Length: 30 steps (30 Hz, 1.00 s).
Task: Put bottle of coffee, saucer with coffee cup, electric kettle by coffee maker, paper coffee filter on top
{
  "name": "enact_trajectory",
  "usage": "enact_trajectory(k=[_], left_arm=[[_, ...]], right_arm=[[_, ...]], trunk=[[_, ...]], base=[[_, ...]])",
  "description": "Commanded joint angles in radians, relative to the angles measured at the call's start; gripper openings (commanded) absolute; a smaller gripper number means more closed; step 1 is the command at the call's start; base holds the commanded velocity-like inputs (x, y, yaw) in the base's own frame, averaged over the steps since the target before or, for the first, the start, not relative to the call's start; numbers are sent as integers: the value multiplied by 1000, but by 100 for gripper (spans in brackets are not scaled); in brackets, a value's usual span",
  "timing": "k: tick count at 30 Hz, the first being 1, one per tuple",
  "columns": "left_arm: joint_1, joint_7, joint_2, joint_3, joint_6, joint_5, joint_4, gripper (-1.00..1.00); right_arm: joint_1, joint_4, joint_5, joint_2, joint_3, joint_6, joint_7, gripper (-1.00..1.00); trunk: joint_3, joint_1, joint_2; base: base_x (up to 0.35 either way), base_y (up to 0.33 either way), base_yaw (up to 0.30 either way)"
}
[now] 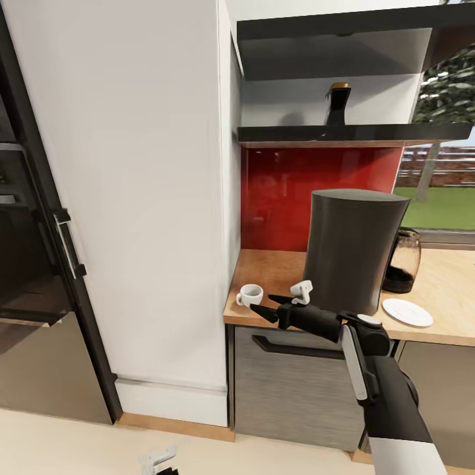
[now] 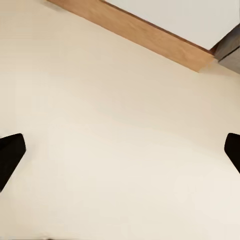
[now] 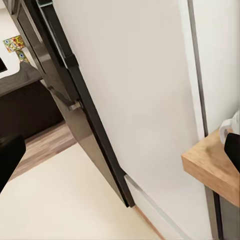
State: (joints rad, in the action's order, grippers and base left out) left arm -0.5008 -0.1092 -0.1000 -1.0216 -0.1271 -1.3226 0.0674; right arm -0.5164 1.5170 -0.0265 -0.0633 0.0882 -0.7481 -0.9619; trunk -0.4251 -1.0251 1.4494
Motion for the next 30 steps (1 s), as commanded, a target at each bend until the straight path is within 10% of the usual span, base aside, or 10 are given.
enact_trajectory(k=[1, 7, 30], left_arm=[[0, -1, 10, -7, -2, -3, 12, 100], [27, -3, 44, -6, 12, -3, 27, 100], [62, 5, 39, -8, 4, 0, 25, 100]], right_arm=[[-1, 0, -3, 0, 2, -8, -3, 100], [-1, -3, -2, 0, 2, -7, 1, 100], [9, -147, 2, 44, 10, 145, 119, 100]], trunk=[[-1, 0, 1], [-1, 0, 1], [-1, 0, 1]], base=[[0, 0, 0], [0, 0, 0], [56, 40, 0]])
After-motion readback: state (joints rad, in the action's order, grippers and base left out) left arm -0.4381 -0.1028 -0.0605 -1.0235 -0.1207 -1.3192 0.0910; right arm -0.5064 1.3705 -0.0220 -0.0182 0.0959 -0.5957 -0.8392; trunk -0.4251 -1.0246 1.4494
